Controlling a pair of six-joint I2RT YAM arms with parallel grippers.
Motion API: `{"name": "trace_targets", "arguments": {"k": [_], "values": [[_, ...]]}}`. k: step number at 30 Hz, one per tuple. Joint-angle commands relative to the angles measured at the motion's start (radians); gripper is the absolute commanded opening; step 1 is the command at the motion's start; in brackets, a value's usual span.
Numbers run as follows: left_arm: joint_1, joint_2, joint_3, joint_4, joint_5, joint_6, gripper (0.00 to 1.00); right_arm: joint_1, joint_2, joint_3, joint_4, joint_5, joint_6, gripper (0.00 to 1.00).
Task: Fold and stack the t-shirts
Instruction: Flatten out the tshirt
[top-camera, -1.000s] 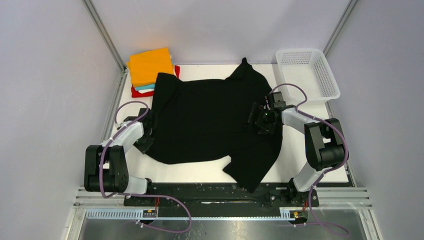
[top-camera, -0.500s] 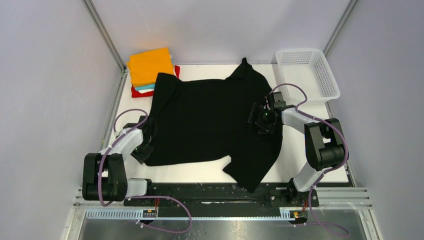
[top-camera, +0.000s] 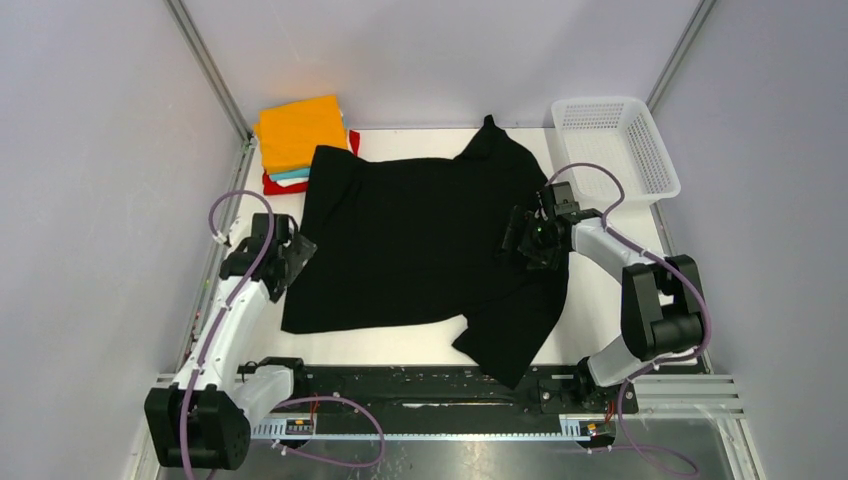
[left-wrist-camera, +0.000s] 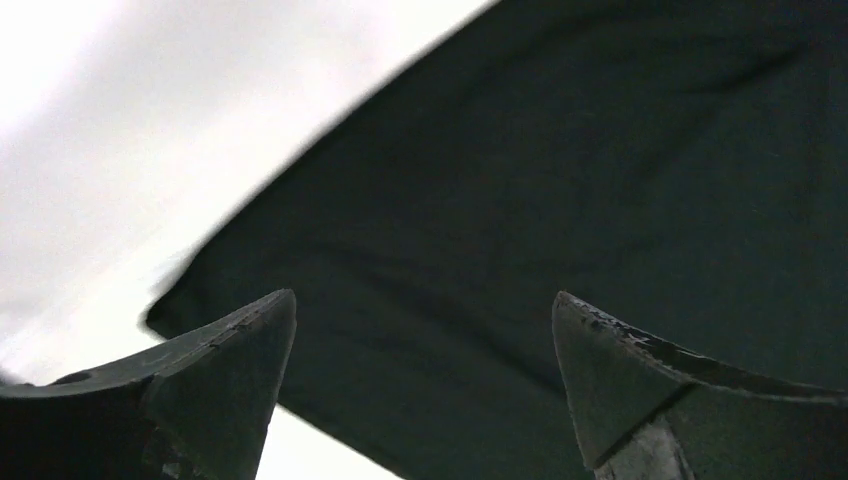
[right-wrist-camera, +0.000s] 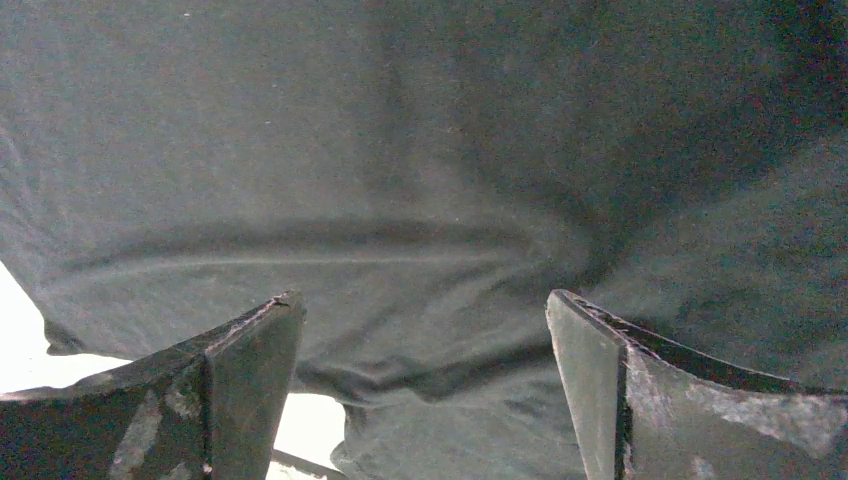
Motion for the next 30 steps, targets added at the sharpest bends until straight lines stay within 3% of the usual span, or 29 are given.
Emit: {"name": "trace_targets", "arguments": {"k": [1, 8, 14, 20, 30], "values": [[-0.015, 0.078, 0.027, 0.313, 0.219, 0.085, 0.99, 0.026, -0.059, 0.029, -0.048, 0.047, -0.042, 1.0], [-0.081, 0.504, 0.251, 0.378, 0.234, 0.141, 0.99, 0.05, 0.081, 0.167, -0.03, 0.099, -0.067, 0.99], [-0.101, 0.807, 0.425, 0.343, 0.198, 0.092, 0.99, 0.037, 0.192, 0.24, -0.068, 0.101, -0.034, 1.0], [-0.125, 0.974, 0.608, 0.267, 0.126, 0.036, 0.99, -0.013, 0.197, 0.194, -0.064, 0.062, -0.013, 0.99], [-0.129, 1.234, 0.96, 0.182, 0.207, 0.031, 0.99, -0.078, 0.213, 0.196, -0.031, 0.0, 0.011, 0.99]]}}
